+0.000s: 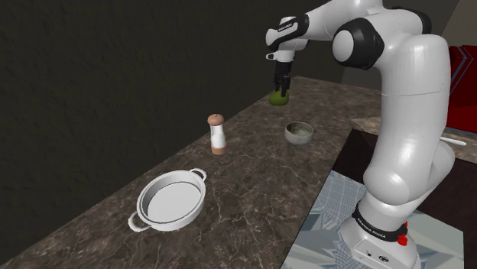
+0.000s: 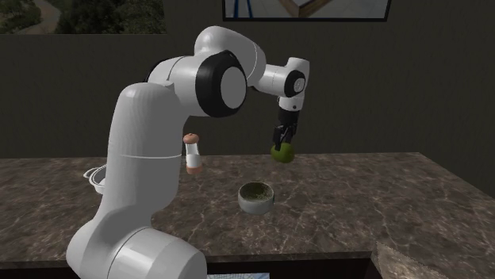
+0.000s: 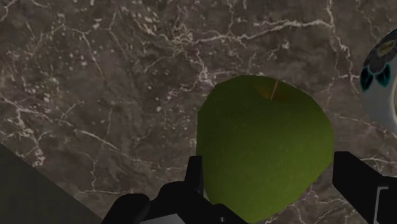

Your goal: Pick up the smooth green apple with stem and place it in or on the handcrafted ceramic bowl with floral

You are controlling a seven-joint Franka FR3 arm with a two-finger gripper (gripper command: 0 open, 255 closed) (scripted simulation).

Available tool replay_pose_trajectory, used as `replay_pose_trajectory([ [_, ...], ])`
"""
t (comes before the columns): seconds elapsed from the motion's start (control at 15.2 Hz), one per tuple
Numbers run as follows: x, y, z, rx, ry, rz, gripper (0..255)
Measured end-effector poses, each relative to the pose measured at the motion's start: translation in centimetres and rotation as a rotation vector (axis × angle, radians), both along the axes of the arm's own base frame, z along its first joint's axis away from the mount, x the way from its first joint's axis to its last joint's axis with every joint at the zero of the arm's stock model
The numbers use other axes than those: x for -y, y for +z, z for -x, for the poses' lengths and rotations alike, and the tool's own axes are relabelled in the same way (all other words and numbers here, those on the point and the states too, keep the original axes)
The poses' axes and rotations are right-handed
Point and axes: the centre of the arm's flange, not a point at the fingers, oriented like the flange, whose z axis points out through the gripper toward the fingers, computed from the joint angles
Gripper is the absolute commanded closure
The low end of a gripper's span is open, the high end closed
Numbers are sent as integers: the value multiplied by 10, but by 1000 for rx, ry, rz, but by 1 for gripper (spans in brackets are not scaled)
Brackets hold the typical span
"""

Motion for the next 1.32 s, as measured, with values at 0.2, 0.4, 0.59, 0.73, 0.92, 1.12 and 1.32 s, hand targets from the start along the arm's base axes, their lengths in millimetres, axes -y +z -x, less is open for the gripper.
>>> replay_pose_trajectory([
  [0.2, -1, 15, 2, 0, 0, 0, 255],
  [0.4, -1, 32, 1, 0, 0, 0, 255],
  [0.59, -2, 46, -1, 0, 0, 0, 255],
  [0.73, -10, 52, 12, -1, 0, 0, 255],
  [0.92, -31, 56, 41, -1, 0, 0, 255],
  [1.12, -50, 59, 76, 0, -1, 0, 255],
  [1.32, -77, 64, 110, 0, 0, -1, 255],
])
